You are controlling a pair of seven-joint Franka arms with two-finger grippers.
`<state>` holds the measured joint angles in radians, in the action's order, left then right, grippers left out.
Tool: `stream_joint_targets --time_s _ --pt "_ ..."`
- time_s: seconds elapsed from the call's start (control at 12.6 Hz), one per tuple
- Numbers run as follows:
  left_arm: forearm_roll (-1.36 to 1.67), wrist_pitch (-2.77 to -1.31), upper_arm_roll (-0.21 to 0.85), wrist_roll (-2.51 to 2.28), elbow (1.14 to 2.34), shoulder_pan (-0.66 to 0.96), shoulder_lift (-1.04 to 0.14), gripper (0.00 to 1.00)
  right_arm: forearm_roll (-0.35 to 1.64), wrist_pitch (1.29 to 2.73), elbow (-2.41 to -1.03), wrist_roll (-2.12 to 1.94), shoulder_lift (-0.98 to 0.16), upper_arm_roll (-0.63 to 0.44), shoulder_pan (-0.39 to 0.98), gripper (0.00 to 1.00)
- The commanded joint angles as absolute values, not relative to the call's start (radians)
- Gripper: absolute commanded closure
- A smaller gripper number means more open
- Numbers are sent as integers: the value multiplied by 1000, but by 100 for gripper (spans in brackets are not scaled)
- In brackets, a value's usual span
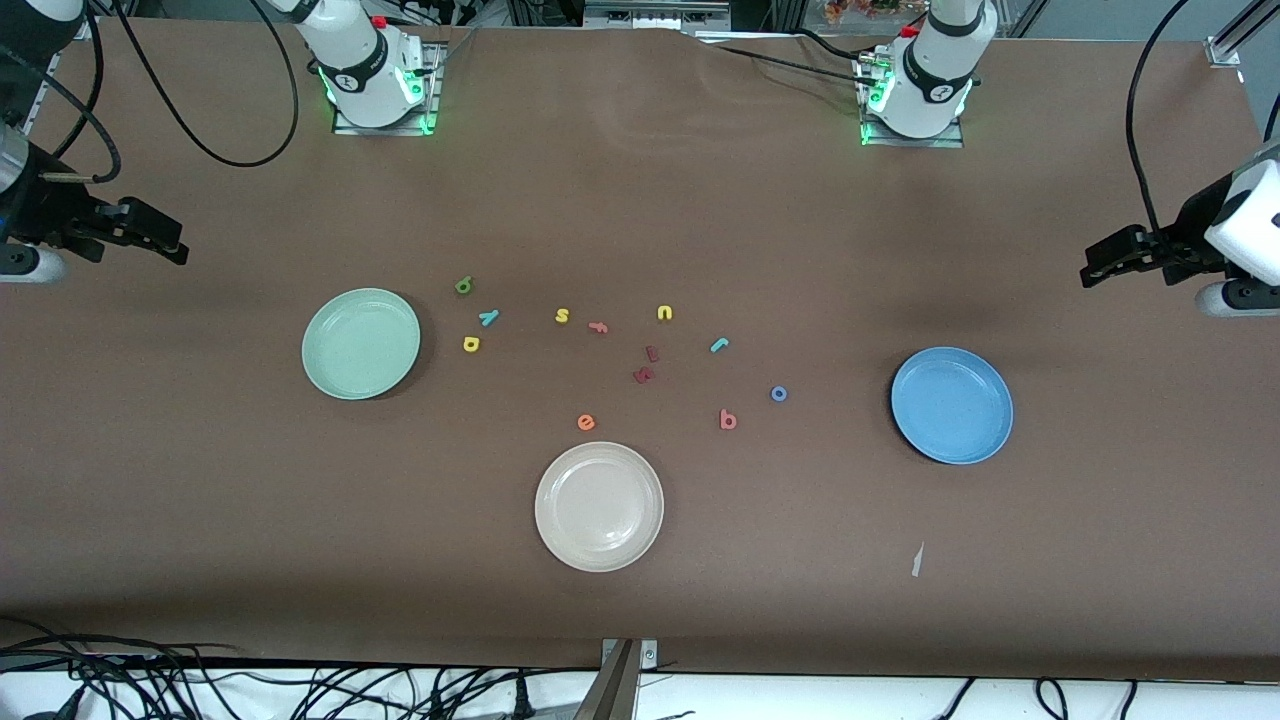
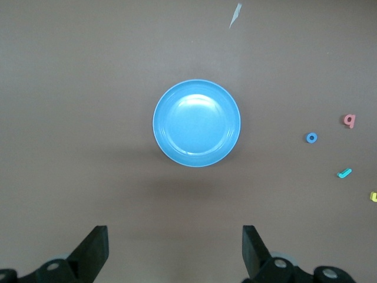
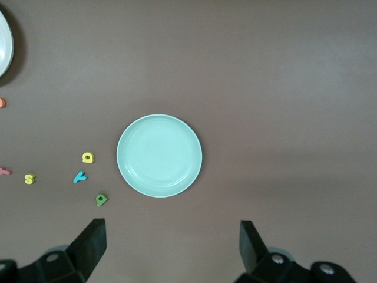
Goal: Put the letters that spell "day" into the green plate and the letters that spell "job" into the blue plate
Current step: 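Lower the left gripper onto the blue o while the right gripper reaches letters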
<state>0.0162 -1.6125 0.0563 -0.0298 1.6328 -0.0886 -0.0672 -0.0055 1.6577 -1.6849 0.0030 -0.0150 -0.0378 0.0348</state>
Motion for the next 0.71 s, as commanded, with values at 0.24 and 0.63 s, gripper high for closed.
stream_joint_targets --time_s 0.24,0.63 --pt "18 -1624 66 -20 1576 -40 -262 0 -15 1660 -1669 18 -161 -26 121 0" --pt "37 -1762 75 -154 1572 107 -402 0 -8 1758 -1706 236 -311 -25 188 1"
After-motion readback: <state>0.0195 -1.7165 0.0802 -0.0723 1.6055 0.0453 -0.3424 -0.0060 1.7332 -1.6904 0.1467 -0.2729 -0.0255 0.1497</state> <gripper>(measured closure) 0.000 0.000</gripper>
